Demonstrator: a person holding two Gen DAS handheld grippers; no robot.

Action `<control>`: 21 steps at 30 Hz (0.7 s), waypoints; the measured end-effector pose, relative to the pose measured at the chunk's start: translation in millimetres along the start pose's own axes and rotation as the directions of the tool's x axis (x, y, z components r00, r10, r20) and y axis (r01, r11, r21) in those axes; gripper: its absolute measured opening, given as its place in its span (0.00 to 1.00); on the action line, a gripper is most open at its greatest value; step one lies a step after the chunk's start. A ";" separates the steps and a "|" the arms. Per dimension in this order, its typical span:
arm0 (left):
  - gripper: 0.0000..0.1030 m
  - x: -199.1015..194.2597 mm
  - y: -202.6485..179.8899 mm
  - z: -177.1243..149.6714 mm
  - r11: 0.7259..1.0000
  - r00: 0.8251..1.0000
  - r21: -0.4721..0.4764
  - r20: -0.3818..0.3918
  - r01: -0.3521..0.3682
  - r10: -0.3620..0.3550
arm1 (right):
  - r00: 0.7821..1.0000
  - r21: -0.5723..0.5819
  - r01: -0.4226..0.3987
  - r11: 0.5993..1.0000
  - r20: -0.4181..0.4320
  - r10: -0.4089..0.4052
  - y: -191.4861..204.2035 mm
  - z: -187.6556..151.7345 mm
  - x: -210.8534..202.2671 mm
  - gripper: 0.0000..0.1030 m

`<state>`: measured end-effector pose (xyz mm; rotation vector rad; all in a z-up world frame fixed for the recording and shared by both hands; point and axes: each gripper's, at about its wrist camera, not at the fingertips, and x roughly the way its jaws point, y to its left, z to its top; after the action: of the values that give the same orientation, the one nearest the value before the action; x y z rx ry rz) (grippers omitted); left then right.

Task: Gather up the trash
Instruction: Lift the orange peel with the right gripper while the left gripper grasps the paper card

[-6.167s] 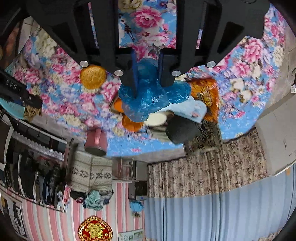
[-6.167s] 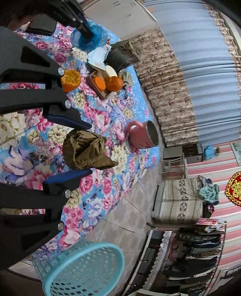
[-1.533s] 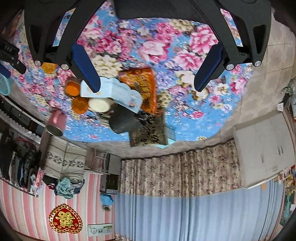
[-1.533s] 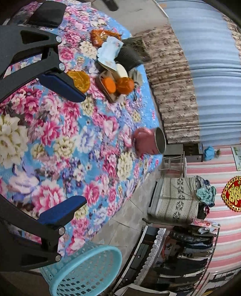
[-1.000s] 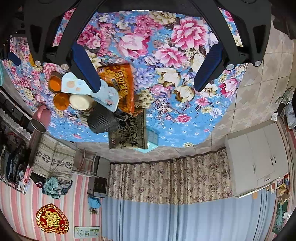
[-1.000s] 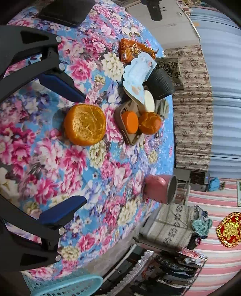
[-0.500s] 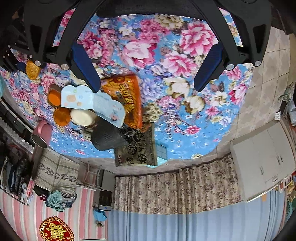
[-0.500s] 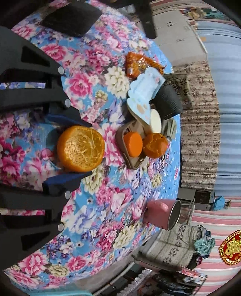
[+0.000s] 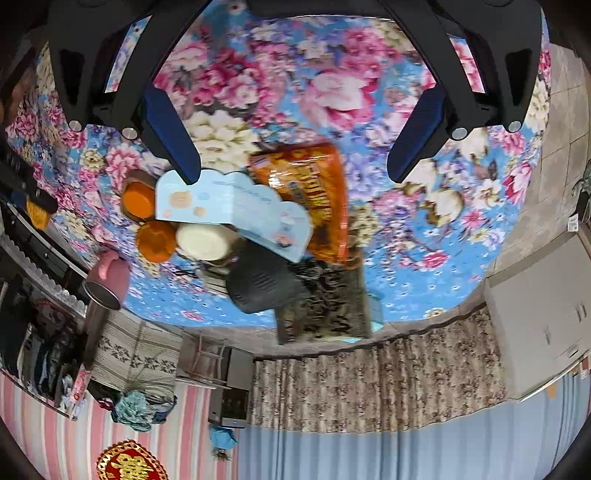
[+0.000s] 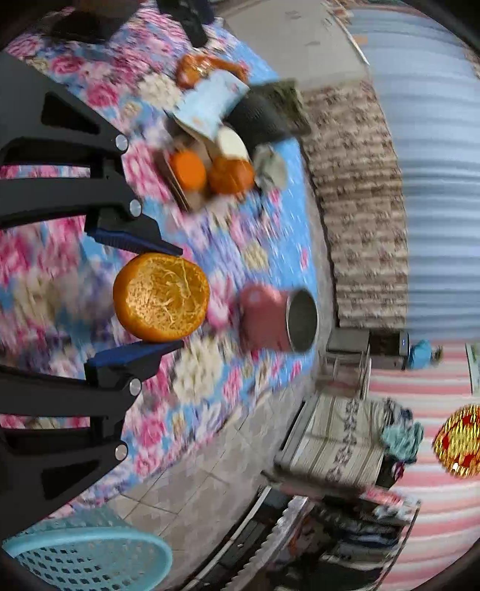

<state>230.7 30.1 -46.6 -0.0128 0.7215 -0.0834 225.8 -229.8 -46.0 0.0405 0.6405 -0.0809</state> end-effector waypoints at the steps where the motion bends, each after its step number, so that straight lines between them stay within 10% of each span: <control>1: 0.95 1.9 -3.5 0.4 1.000 1.000 0.006 -0.007 0.007 -0.007 | 1.000 0.036 0.002 0.999 -0.004 -0.001 -9.0 -0.7 1.8 0.42; 9: 0.94 28.4 -4.8 10.2 0.999 0.998 0.035 -0.057 0.012 -0.010 | 0.999 0.057 -0.035 0.998 -0.004 0.035 -10.9 -0.6 4.6 0.42; 14: 0.70 50.0 -1.5 18.7 0.995 0.989 0.055 -0.122 0.084 -0.077 | 0.999 0.069 -0.045 0.997 -0.010 0.046 -11.8 -2.0 6.9 0.42; 21: 0.67 65.7 4.0 26.2 0.993 0.984 0.033 -0.145 0.111 -0.105 | 0.998 0.068 -0.055 0.996 -0.019 0.056 -8.9 -2.8 10.0 0.42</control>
<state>297.5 28.4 -70.4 -0.0065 0.8626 -0.2051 231.3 -239.1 -54.3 0.1248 0.6574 -0.0486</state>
